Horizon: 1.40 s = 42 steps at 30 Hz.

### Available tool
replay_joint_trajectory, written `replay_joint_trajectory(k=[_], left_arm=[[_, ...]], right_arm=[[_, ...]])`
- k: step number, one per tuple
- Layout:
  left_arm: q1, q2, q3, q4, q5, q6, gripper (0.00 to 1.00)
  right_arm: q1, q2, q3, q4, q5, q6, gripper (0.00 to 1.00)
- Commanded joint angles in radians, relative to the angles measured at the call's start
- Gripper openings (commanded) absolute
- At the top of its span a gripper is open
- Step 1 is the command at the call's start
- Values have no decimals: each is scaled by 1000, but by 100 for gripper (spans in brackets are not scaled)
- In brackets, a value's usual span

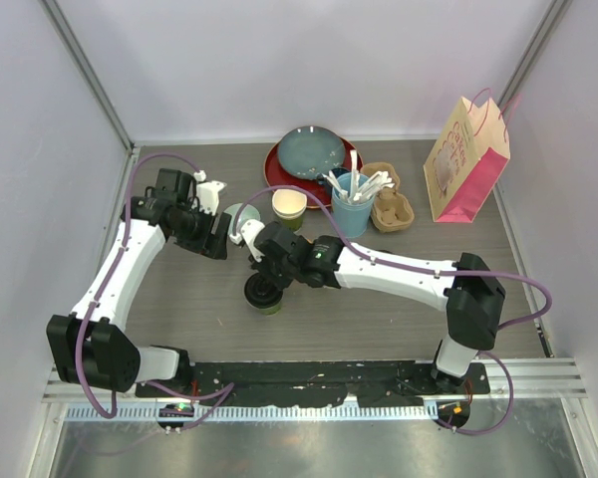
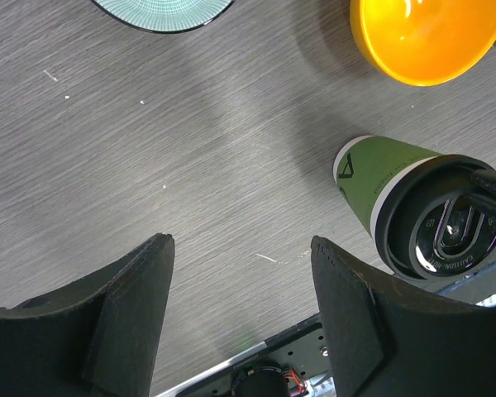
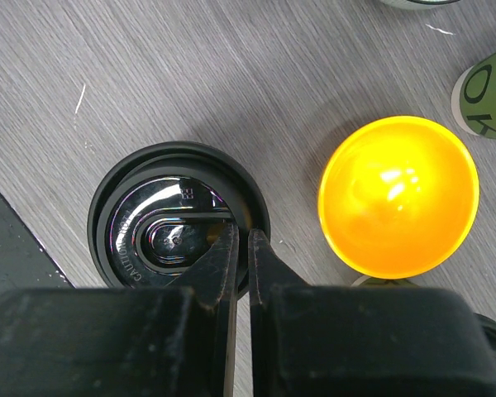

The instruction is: Pack the takeout coffee

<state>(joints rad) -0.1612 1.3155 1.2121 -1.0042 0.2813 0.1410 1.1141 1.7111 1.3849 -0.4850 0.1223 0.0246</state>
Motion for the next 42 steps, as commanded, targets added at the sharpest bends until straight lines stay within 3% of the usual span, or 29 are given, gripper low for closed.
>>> replay_joint_trajectory(k=[1, 42], left_arm=[[6, 1, 14, -4, 19, 12, 71], [6, 10, 18, -5, 28, 12, 71]], right_arm=[[15, -10, 45, -1, 31, -5, 1], [16, 33, 74, -46, 30, -38, 1]])
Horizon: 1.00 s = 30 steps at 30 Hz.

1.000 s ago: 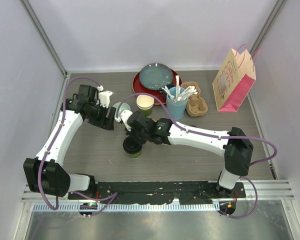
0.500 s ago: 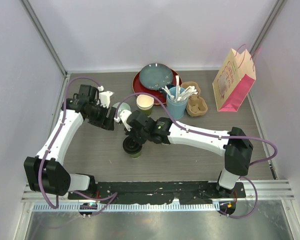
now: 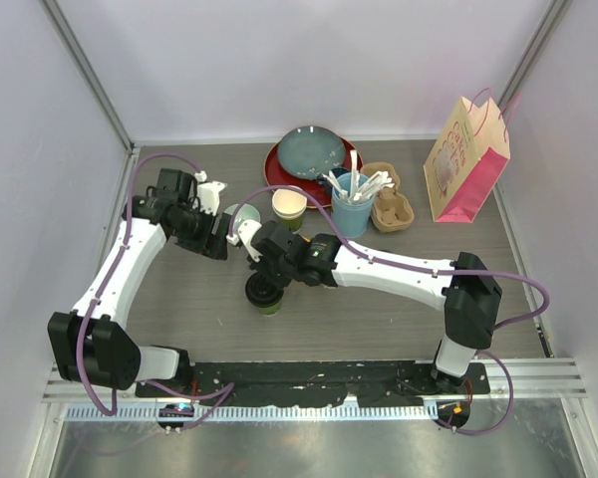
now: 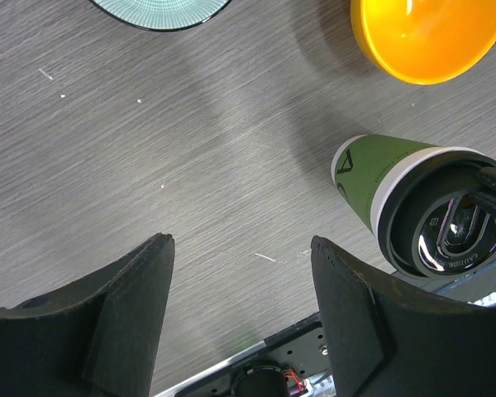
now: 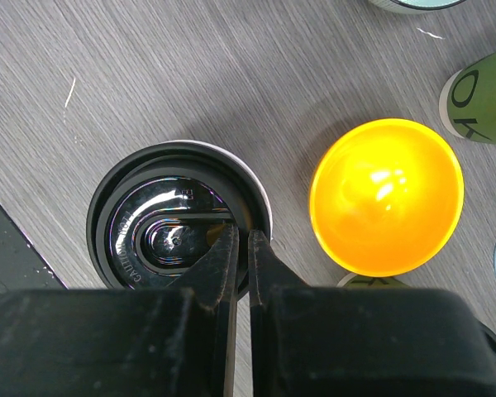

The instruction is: Pack the takeout coffee

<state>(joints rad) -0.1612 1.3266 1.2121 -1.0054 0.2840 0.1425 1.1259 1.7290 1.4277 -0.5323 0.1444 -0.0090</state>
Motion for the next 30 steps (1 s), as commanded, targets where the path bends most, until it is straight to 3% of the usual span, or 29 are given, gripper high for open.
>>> replay_joint_trajectory(k=[1, 12, 16, 23, 30], left_arm=[[6, 0, 17, -5, 30, 11, 71], [3, 13, -3, -35, 139, 0, 68], [3, 5, -11, -53, 205, 9, 67], [-8, 25, -52, -62, 308, 17, 50], [-24, 43, -95, -59, 368, 19, 49]], right_arm=[[6, 14, 31, 3, 7, -5, 1], [6, 3, 28, 2, -3, -3, 13], [6, -2, 30, -3, -3, -3, 27], [6, -25, 63, -3, -3, -2, 38], [5, -33, 88, 22, -37, -9, 45]])
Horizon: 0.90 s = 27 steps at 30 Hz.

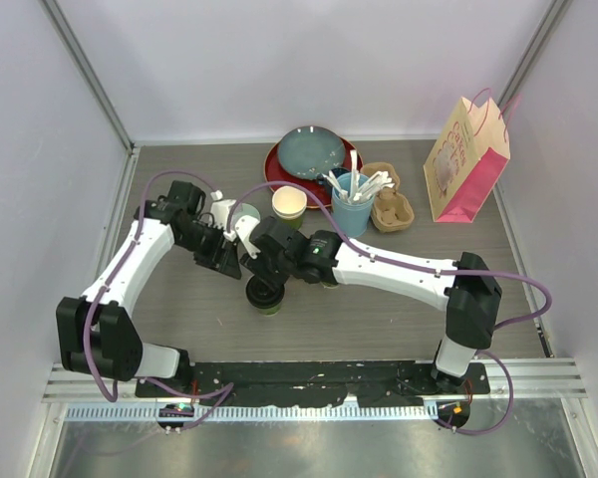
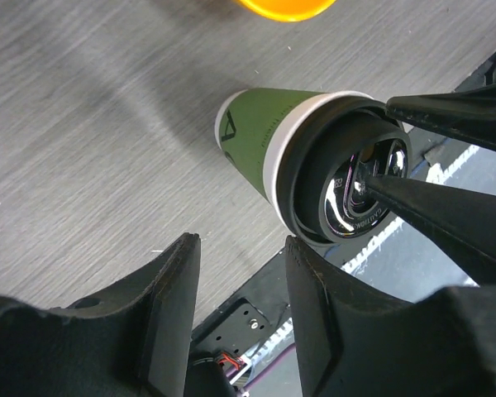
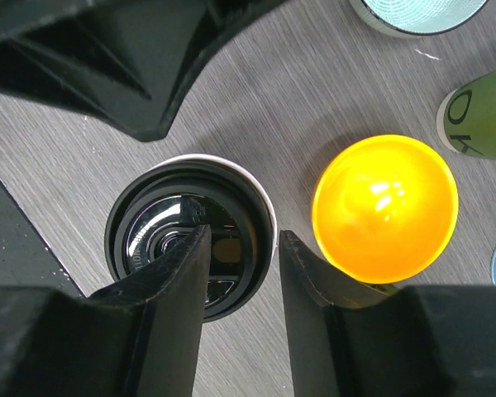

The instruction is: Pack the takeout coffee

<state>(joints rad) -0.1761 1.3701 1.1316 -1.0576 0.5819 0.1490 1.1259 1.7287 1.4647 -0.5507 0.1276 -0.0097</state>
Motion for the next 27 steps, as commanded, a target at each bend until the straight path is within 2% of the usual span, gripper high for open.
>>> replay_joint_trajectory(k=[1, 10, 27], left_arm=[[-10, 0, -19, 2, 82, 6, 50], [-20, 3, -59, 30, 116, -26, 46], [-49, 30, -53, 10, 130, -6, 45]], right_arm=[[2, -31, 52, 40, -13, -7, 45], [-17, -55, 11, 61, -40, 40, 47], [-23, -55, -46, 89, -91, 68, 40]])
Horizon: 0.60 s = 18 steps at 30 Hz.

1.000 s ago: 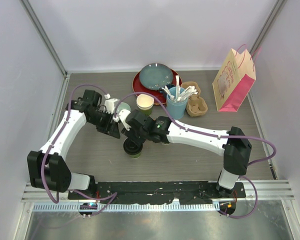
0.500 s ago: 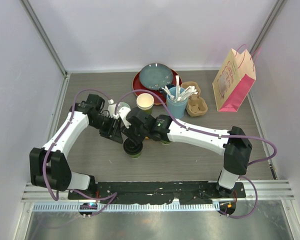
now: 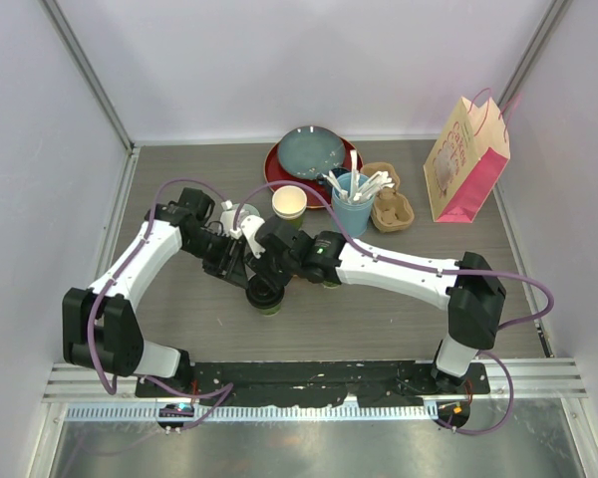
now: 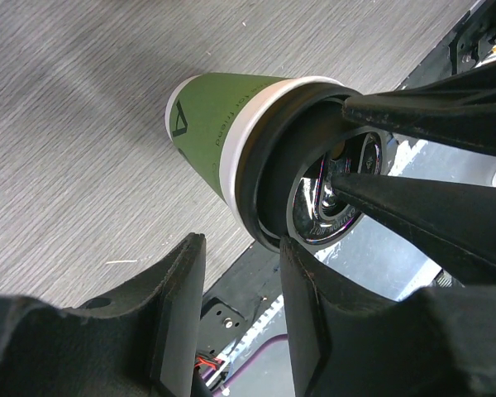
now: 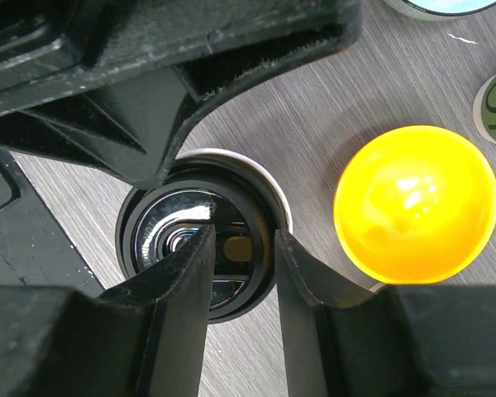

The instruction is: Pack the takeout coffee

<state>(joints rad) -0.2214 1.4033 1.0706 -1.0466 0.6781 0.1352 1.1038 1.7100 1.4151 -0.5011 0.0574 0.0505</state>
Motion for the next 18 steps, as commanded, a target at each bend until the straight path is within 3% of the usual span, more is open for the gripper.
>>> replay_joint_trajectory(k=[1, 18], left_arm=[[-4, 0, 6, -1, 32, 7, 44], [-18, 5, 5, -1, 24, 6, 41]], right_arm=[[-4, -39, 4, 33, -21, 8, 40], [-28, -41, 21, -19, -44, -34, 41]])
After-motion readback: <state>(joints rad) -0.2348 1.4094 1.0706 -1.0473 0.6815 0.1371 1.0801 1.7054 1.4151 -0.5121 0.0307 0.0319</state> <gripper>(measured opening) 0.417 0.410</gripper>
